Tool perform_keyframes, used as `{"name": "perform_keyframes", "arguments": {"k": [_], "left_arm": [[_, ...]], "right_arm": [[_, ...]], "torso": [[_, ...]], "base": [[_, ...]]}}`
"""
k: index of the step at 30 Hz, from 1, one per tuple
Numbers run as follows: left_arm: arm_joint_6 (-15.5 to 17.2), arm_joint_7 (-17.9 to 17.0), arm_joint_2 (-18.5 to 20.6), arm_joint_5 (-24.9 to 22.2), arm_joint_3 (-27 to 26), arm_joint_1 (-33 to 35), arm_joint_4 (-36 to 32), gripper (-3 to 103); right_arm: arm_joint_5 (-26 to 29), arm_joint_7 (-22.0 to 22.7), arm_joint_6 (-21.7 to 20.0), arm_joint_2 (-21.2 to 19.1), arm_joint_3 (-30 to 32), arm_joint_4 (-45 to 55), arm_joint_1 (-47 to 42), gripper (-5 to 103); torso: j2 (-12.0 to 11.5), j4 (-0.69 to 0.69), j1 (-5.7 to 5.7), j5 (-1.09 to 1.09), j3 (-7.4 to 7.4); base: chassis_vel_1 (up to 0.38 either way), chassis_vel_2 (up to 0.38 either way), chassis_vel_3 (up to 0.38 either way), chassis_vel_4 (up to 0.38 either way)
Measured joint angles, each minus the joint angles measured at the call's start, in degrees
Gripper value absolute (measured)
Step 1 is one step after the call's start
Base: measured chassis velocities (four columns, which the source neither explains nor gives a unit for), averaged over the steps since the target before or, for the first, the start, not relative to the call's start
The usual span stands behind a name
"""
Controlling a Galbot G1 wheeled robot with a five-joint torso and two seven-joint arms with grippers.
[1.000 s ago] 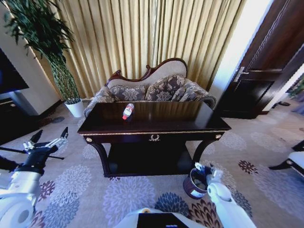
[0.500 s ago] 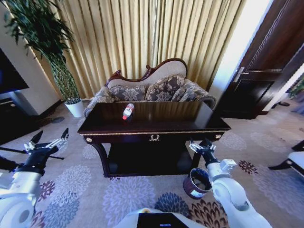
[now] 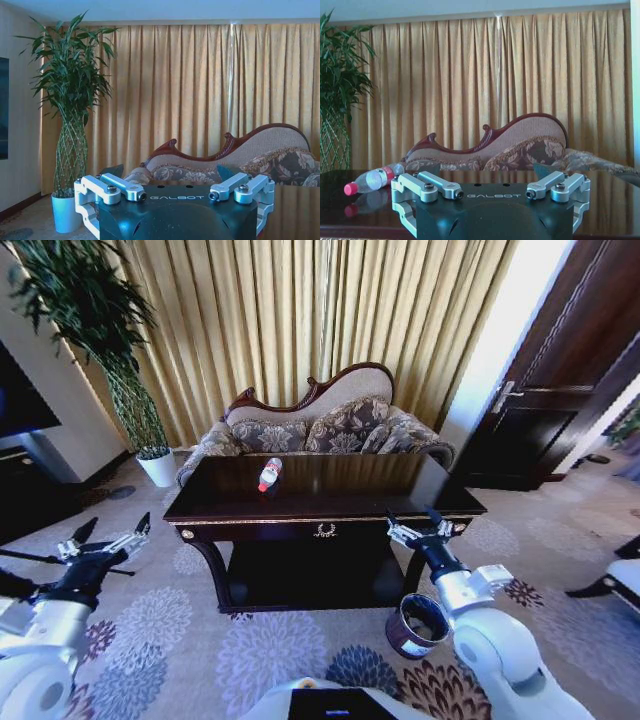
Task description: Move to the front of the table and place the trash on the table into the trash bin.
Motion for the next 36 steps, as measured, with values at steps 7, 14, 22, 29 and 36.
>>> {"name": "perform_keyframes", "arguments": {"k": [7,14,22,29,36], "left_arm": [[0.01,-0.03,0.01,0.07,-0.14,0.18,-0.06,100],[0.05,-0.17,0.07,0.73,0.01,0.08,0.00,100],[0.07,-0.05,0.19,0.75,0.02,-0.02,0.06,100],[-0.05,0.05,0.00,0.75,0.04,0.11,0.10,100],[-0.09,0.05,0.01,0.75,0.04,0.09,0.02,100]], "right_arm": [[-0.44,-0.06,-0.28,0.10,-0.24,-0.42,-0.31,100],[-0.90,-0.08,-0.28,0.18,-0.46,-0.85,-0.37,100],[-1.53,-0.11,-0.28,0.34,-0.68,-1.16,-0.29,100],[-2.12,-0.12,-0.71,0.61,-0.89,-1.15,-0.37,100],[-2.50,-0.12,-0.91,0.78,-1.10,-1.09,-0.33,100]], "torso": [[0.00,0.00,-0.01,-0.01,0.00],[0.00,0.00,-0.01,-0.01,0.00],[0.00,0.00,0.00,-0.01,0.01],[0.00,0.00,0.01,-0.01,0.01],[0.00,-0.01,0.01,-0.01,0.00]], "base": [[0.000,0.000,0.000,0.000],[-0.043,0.043,0.038,-0.048],[-0.090,0.097,0.098,-0.097],[-0.089,0.085,0.079,-0.090],[-0.061,0.073,0.065,-0.069]]}}
